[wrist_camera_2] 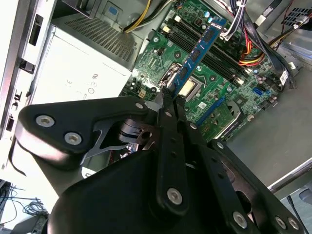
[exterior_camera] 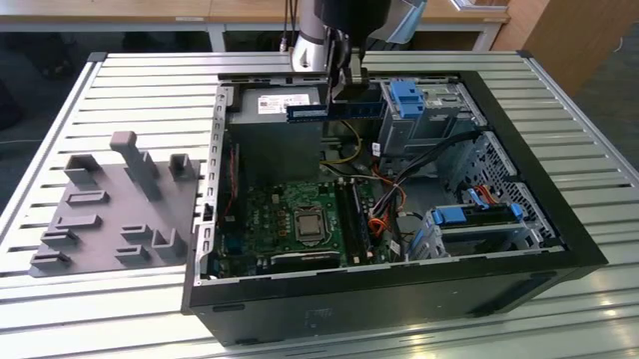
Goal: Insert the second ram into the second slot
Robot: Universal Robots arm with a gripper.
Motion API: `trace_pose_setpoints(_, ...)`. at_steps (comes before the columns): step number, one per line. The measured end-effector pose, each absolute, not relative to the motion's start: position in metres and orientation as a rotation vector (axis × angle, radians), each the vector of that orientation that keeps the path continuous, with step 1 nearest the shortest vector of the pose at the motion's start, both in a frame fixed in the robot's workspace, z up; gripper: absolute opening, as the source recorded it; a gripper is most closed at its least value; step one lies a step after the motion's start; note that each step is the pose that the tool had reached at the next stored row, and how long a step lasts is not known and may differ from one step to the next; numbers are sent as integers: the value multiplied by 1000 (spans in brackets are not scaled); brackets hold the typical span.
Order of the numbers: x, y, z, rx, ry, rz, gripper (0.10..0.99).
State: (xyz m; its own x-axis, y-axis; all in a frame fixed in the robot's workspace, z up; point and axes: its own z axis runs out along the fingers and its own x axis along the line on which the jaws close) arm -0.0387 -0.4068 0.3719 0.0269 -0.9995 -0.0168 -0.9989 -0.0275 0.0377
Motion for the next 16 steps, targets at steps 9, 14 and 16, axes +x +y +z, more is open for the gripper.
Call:
trace_pose_setpoints(9,-39,-409,372,2240,-2180,-60,137)
trace_pose_setpoints(14,-39,-410,372,2240,-2180,-60,137)
trace_pose_setpoints(16,-39,-411,372,2239,-2181,-60,137)
